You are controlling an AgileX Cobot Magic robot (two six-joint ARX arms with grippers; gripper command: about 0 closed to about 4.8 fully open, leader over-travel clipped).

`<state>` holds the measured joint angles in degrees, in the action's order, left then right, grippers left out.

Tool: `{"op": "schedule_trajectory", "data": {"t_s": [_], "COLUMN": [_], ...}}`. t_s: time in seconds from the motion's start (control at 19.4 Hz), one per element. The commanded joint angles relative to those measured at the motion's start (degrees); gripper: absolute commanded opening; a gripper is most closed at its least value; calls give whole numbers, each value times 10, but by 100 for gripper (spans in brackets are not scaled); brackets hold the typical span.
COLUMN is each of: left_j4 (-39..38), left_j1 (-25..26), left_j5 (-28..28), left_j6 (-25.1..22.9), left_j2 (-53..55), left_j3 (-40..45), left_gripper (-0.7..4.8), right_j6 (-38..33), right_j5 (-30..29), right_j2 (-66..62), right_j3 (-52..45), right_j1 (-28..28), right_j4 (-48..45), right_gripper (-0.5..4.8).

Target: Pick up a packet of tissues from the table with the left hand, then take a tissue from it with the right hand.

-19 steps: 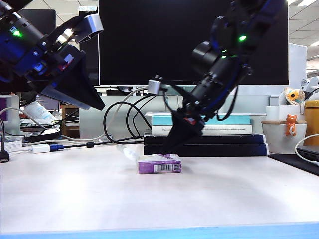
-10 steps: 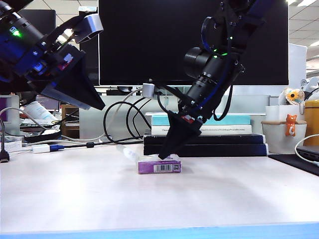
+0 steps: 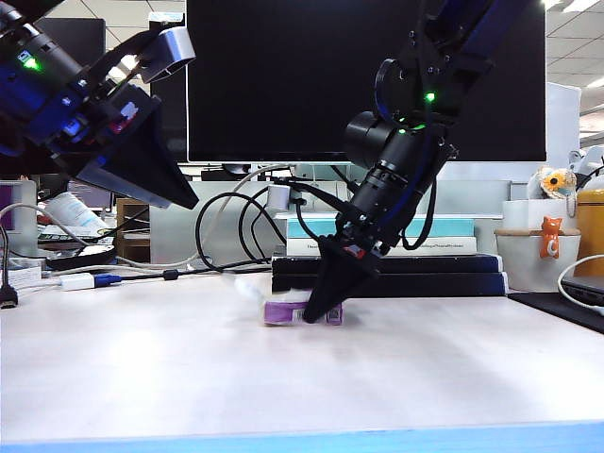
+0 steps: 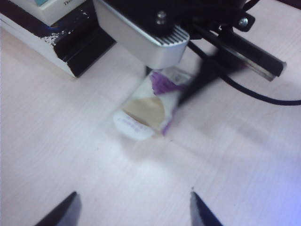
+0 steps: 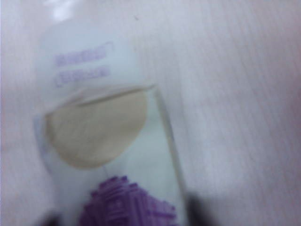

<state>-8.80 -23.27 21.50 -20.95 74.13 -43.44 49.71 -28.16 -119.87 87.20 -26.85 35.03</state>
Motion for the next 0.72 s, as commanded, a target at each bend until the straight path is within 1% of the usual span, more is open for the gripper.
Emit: {"op": "schedule_trajectory", "data": {"t_s": [0.05,0.1,0.15,0.21,0.26,0.31,0.36,0.57,0.62,0.67,0.72], "left_j4": [17,21,22,22,22,21,20,6,5,5,2], "left_j1": [0,0,0,0,0,0,0,0,-3,-7,-12], "left_j5": [-34,-54,-66,-74,-73,-72,-66,27,57,75,88], "left_j6": [30,40,51,63,76,96,116,183,198,207,217], "left_j2": [-1,-1,-1,-2,-3,-3,-3,-4,-6,-7,-10], "left_j3": [-4,-5,-6,-9,-10,-17,-24,-79,-93,-102,-111], "left_gripper": [310,312,331,360,399,474,479,479,479,479,452], "right_j6": [-7,-21,-37,-46,-47,-51,-56,-67,-72,-78,-78], "right_j5": [43,49,49,51,54,56,56,53,47,47,47], "right_j2": [7,10,16,26,37,52,67,133,146,155,164], "right_j3": [6,11,14,15,15,15,15,15,15,15,15], "right_j1": [-1,-1,-1,-1,-1,-2,-2,-3,-3,-3,-3], "right_j4": [-3,-1,0,-2,-1,1,6,57,74,86,101], "right_gripper": [43,36,36,36,36,36,36,36,36,36,36]}}
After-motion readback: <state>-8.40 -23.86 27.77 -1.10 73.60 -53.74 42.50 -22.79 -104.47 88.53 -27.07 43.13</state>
